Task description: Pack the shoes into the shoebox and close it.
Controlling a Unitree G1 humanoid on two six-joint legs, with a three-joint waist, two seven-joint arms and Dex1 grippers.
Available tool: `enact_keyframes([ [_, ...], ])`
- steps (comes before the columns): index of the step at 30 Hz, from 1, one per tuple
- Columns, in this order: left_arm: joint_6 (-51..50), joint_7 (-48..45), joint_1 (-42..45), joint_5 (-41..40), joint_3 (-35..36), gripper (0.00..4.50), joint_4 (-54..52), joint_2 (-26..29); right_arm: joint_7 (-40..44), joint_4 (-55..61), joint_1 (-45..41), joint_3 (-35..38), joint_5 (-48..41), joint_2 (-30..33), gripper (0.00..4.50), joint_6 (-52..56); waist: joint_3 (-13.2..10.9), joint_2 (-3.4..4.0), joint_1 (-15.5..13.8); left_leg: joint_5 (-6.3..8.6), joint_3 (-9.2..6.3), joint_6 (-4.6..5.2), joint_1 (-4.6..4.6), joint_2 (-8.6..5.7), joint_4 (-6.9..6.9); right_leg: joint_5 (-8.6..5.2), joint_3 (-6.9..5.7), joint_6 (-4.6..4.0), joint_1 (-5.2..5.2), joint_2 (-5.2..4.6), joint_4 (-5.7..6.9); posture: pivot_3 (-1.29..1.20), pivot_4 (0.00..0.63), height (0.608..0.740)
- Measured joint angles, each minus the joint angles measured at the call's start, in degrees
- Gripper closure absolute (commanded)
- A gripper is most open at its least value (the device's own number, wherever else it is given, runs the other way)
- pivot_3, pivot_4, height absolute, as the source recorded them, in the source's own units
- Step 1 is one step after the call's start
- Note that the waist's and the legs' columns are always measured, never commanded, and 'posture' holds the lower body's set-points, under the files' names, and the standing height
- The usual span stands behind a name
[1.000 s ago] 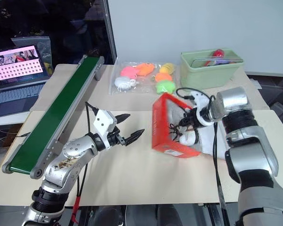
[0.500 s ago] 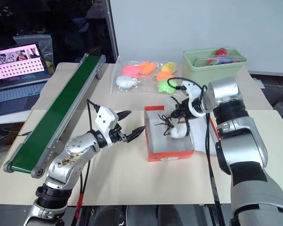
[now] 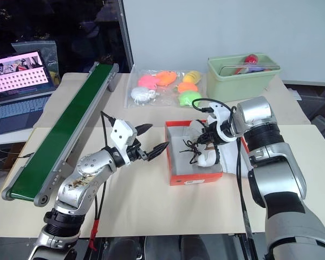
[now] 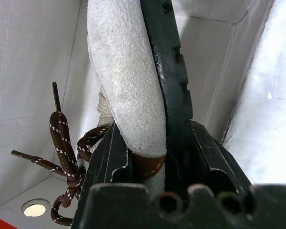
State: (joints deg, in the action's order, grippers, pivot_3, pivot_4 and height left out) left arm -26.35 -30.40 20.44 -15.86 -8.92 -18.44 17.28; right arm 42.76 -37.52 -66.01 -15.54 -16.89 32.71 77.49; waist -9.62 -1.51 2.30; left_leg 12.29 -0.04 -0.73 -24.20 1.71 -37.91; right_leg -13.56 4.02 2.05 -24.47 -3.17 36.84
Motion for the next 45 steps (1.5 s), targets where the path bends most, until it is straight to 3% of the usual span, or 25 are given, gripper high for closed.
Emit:
enact_keyframes([
  [6,-0.1,0.63,-0.06,-0.03,0.01,0.0,-0.13,-0.37,0.01,-0.22,0.0,0.35,0.6,-0.02,0.03,-0.23,0.0,0.0,0.01,0.0,0.0,0.0,0.01,0.0,-0.01,0.0,0.0,0.0,0.01,0.0,0.01,0.0,0.15,0.729],
  [19,-0.16,0.82,-0.1,-0.22,0.25,0.0,-0.14,-0.88,2.21,3.56,-0.04,-3.7,6.0,1.32,0.03,-9.72,0.0,0.0,0.05,0.0,0.0,0.0,0.01,0.0,-0.01,0.0,0.0,0.0,0.01,0.0,0.0,0.0,0.15,0.729],
  [27,-0.14,0.42,0.14,-0.27,0.87,0.0,0.17,-0.99,3.84,14.37,2.09,-6.59,11.85,6.49,0.03,-19.75,0.0,0.0,-0.02,0.0,0.0,0.0,0.01,0.0,-0.02,0.0,0.0,0.0,0.01,0.0,0.0,0.0,0.15,0.729],
  [33,-0.07,0.27,1.7,-0.25,1.35,0.0,2.83,-1.72,6.06,30.6,8.13,-5.89,10.29,6.85,0.03,-17.94,0.0,0.0,0.21,0.0,-0.02,0.0,0.06,0.02,-0.03,0.0,0.01,0.0,0.04,0.01,0.06,0.0,0.15,0.729],
  [36,0.14,0.82,1.75,-0.21,2.09,0.0,4.61,-1.89,4.53,35.58,11.76,-1.13,7.0,3.31,0.03,-13.92,0.0,-0.01,0.08,0.0,-0.05,0.0,0.09,0.02,-0.06,0.0,0.0,0.0,0.08,0.01,0.08,0.0,0.15,0.729],
  [41,0.33,7.19,4.38,0.98,10.66,0.0,11.56,0.02,2.03,52.15,24.47,12.78,-2.67,-5.14,0.03,-14.53,0.0,-0.02,-0.21,0.0,-0.14,0.0,0.02,0.02,-0.09,0.0,-0.08,0.01,0.08,0.0,0.07,0.0,0.15,0.729],
  [45,1.26,7.6,3.72,2.18,13.85,0.0,13.85,4.08,1.63,60.69,34.13,16.12,-6.02,-5.84,0.03,-17.32,0.03,-0.07,-0.46,0.0,-0.14,0.0,0.04,-0.01,-0.09,0.01,-0.09,0.05,0.16,-0.04,0.09,0.0,0.15,0.729],
])
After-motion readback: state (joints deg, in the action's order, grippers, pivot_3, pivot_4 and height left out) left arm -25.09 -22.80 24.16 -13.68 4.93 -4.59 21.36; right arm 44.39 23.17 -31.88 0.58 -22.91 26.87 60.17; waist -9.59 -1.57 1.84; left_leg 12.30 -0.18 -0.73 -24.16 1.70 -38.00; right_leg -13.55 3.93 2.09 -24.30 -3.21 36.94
